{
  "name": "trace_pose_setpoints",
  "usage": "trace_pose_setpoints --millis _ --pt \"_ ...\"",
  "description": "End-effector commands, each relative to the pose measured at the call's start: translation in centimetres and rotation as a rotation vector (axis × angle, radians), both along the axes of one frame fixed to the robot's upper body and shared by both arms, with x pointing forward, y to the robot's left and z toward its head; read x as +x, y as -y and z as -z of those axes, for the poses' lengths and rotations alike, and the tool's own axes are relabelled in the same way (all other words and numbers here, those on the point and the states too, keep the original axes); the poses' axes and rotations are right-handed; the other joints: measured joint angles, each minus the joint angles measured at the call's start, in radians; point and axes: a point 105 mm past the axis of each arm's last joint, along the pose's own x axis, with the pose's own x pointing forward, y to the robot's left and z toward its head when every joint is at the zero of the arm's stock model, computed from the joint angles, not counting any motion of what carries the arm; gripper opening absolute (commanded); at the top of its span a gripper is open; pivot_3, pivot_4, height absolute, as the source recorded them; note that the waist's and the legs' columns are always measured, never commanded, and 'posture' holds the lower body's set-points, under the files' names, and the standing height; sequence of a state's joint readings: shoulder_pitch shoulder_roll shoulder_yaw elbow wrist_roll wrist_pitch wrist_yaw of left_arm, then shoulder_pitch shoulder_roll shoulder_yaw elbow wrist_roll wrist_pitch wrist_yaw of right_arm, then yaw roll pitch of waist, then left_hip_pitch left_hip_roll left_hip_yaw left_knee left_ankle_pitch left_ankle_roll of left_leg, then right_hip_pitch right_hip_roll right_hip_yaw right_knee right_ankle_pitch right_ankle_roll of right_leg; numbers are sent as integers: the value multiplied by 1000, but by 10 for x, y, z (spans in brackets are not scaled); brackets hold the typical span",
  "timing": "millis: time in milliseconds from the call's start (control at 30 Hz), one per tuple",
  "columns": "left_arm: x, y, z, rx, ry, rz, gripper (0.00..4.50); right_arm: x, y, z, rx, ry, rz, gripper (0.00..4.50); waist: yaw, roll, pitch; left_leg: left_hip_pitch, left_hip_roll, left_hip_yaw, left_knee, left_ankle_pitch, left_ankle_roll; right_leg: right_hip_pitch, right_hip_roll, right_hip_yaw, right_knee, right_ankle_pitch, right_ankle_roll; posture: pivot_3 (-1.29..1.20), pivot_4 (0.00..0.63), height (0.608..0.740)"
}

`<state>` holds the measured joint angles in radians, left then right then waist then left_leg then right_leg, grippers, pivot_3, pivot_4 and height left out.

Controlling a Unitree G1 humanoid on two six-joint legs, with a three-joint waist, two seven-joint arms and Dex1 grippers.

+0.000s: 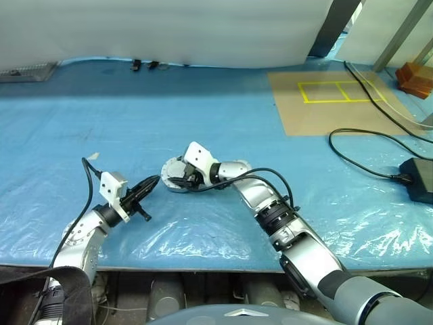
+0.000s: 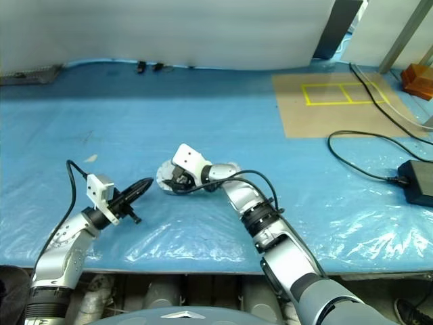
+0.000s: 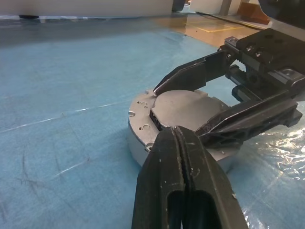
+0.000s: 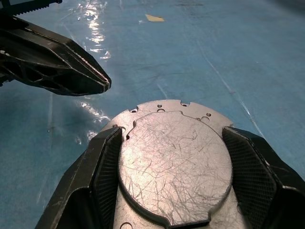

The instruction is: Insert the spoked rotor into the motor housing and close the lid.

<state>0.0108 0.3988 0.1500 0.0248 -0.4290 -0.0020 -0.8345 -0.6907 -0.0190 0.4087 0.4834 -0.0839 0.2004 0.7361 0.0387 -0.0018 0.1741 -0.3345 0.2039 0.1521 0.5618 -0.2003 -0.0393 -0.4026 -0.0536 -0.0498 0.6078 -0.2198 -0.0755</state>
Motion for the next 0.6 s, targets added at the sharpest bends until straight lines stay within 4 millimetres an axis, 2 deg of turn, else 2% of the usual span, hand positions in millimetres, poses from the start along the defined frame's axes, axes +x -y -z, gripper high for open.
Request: trace_pose_setpoints --millis 33,433,600 --pt "2 4 -8 18 41 22 0 -10 14 45 -134 -113 34 2985 0 1 -1 0 0 0 0 0 0 0 0 0 0 0 0 0 150 740" --pt "33 12 -25 168 44 80 0 -9 14 41 -132 -105 32 2985 1 2 -1 0 -1 0 -1 0 0 0 0 0 -1 0 0 0 150 740" --pt "41 11 -22 261 7 154 0 -10 13 39 -129 -105 27 2985 1 2 -1 0 -1 0 -2 0 0 0 0 1 -1 1 -2 0 150 740"
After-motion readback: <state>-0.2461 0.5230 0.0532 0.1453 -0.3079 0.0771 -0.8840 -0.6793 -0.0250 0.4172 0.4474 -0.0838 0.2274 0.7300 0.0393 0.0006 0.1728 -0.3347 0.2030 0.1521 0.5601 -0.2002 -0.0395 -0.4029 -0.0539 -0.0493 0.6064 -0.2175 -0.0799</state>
